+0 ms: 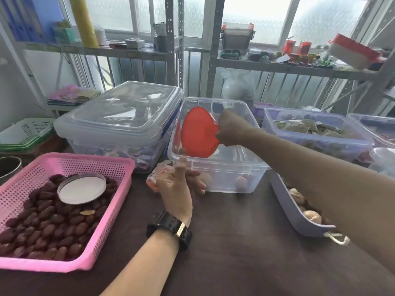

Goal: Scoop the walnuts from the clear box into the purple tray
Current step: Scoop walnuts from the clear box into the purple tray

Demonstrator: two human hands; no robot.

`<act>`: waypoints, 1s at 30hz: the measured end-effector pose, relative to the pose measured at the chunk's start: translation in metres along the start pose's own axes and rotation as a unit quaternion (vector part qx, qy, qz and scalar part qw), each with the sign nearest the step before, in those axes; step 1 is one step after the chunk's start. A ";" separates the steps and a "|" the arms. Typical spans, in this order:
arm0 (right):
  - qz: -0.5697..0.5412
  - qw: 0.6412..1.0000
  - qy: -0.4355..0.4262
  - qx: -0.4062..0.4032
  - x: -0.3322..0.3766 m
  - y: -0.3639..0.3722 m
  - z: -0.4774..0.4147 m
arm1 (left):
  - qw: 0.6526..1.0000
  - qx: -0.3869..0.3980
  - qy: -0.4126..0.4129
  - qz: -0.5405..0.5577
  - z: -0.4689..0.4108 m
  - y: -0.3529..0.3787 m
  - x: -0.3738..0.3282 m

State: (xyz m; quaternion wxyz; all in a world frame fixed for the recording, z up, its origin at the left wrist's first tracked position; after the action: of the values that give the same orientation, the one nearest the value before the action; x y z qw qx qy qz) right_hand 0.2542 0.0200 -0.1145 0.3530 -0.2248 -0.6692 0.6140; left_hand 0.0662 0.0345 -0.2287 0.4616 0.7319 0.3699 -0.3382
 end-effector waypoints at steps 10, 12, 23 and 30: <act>-0.092 0.964 0.058 0.244 -0.035 0.023 0.015 | 1.000 -0.006 0.002 -0.005 0.000 -0.002 0.003; -0.143 0.937 0.077 0.309 -0.044 0.035 0.020 | 1.000 -0.005 0.006 -0.018 0.000 -0.002 0.003; -0.341 0.831 0.168 0.406 -0.059 0.048 0.033 | 0.999 -0.003 0.014 -0.036 -0.001 -0.004 -0.001; -0.436 0.799 0.159 0.383 -0.073 0.010 0.043 | 1.000 0.003 0.016 -0.014 -0.003 -0.002 -0.001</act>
State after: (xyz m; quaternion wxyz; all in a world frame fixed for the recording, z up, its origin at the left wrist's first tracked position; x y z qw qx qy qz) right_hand 0.2682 -0.0610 -0.1381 0.7417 0.1496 -0.3415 0.5576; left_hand 0.0641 0.0372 -0.2276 0.4486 0.7333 0.3869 -0.3337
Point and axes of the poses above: each hand's wrist, its own z-axis away from the middle knuckle, its own y-axis out of the palm, x = y × z, the point moved 10 cm from there along -z, towards the middle knuckle, and after that the axes turned 13 degrees about y, right-handed, at the moved point
